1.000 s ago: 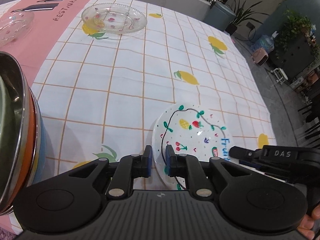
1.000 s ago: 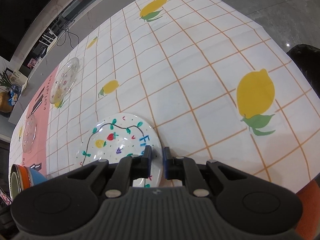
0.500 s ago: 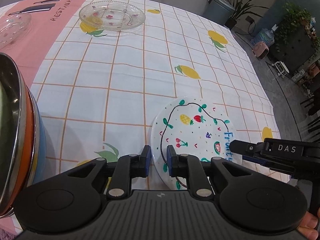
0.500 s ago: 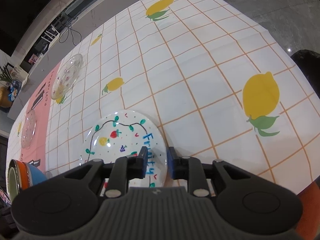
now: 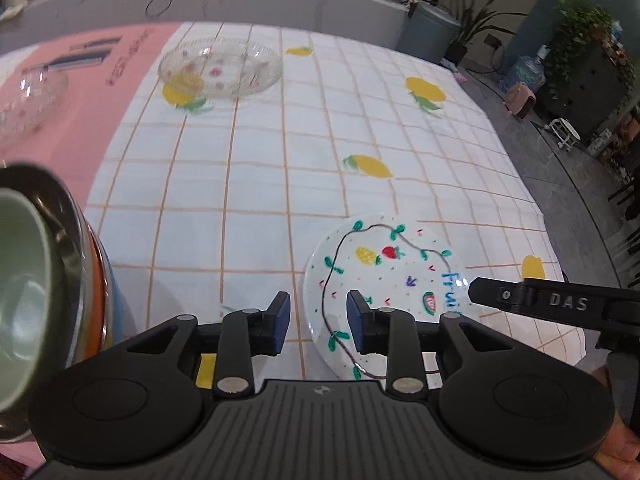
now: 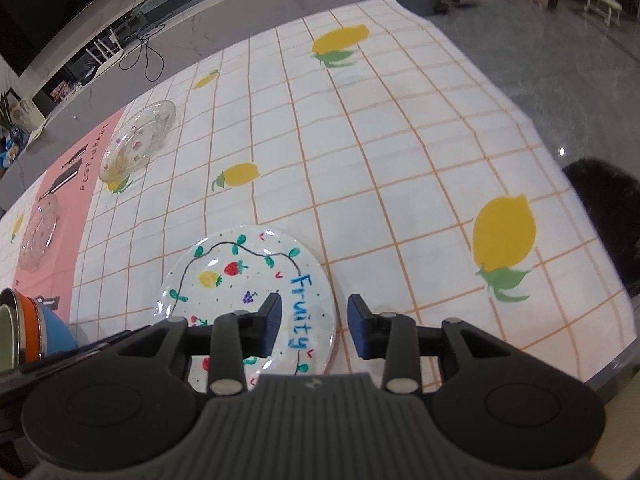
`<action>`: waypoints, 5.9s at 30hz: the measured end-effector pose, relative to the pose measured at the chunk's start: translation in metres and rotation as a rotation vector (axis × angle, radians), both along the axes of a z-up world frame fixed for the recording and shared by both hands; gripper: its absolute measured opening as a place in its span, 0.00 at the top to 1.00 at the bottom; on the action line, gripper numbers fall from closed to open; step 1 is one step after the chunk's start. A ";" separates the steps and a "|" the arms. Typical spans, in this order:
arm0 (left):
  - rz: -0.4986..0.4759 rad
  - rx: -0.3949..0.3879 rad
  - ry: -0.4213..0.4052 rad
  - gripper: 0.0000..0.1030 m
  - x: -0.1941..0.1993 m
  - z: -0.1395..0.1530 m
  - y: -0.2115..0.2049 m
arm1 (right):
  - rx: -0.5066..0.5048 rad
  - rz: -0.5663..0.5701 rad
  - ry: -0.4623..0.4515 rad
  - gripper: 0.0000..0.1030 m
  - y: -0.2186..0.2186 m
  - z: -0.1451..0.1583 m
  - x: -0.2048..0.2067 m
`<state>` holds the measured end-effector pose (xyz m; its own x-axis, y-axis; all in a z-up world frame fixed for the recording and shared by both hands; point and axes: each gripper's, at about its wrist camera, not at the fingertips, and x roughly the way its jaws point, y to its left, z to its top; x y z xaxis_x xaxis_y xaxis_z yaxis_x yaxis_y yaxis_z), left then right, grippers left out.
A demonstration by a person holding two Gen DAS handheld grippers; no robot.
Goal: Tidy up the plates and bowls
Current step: 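Open both grippers to release the painted plate, then move both grippers to the large clear glass plate and close on its rim, then carry the glass plate with both grippers and lower it onto the painted plate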
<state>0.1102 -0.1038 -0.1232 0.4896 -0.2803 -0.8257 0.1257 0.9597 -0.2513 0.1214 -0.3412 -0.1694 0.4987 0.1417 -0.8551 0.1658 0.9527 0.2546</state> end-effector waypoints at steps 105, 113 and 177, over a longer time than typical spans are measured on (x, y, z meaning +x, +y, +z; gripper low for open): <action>0.565 -0.180 -0.089 0.88 0.146 -0.034 0.374 | 0.166 0.485 0.139 0.90 0.380 -0.029 0.278; 0.586 -0.212 -0.103 0.88 0.135 -0.023 0.371 | 0.187 0.465 0.155 0.91 0.372 -0.023 0.271; 0.116 -0.300 -0.077 0.88 0.025 0.073 0.045 | 0.287 -0.053 -0.066 0.93 -0.021 0.085 0.008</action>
